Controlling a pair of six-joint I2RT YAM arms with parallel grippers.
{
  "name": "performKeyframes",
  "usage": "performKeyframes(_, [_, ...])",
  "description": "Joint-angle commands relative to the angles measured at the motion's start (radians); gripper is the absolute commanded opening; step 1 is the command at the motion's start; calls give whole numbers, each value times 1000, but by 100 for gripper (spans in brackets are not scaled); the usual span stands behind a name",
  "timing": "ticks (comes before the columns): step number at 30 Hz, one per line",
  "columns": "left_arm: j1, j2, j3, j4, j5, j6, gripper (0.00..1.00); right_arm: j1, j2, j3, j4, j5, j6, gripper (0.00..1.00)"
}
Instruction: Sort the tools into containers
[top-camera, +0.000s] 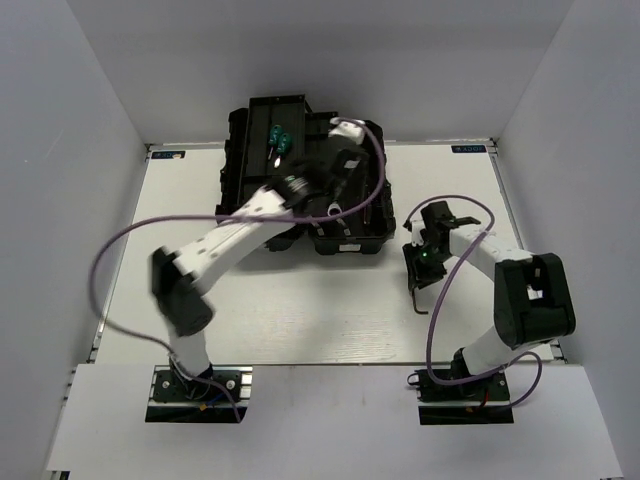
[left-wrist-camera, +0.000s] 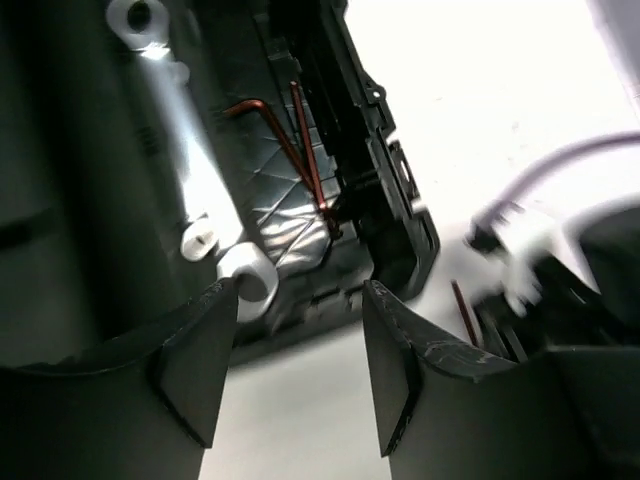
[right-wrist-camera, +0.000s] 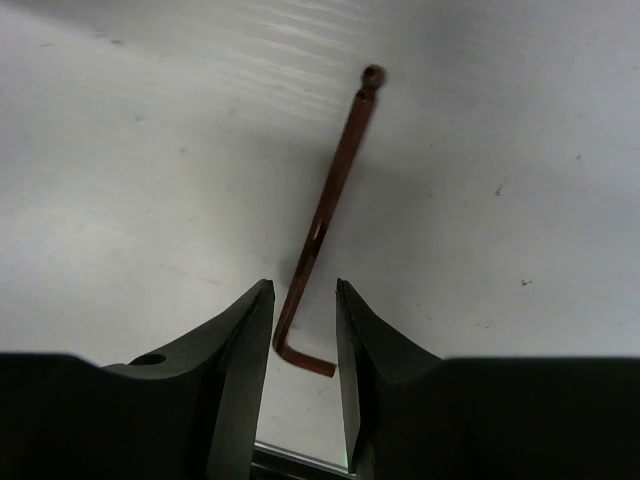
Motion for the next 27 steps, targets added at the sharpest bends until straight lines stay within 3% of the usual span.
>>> performKeyframes(1, [-6,-296,-157,62,-53,-7,63,37,26,-20,44,161,87,38])
performKeyframes(7, [-6,-510,-392,13,-76,-108,66,66,55,-69,74,204,142,38])
performKeyframes(12, [-6,-629,-542,-7,-76,-206,66,100,59,-94,111,261,163,30])
performKeyframes(17, [-6,-674,-563,-60,-105,-237,66,115,90,-129,153,327,188,18])
performKeyframes(18, [-6,-674,-563,-60,-105,-237,66,113,98,-114,132,335,201,10])
performKeyframes(21, [-6,-694,-563,-96,-142,-259,66,110,113,-100,133,336,211,0])
performKeyframes(27, [3,-778,-582,-160,-211,-323,67,81,9,-59,90,330,185,0])
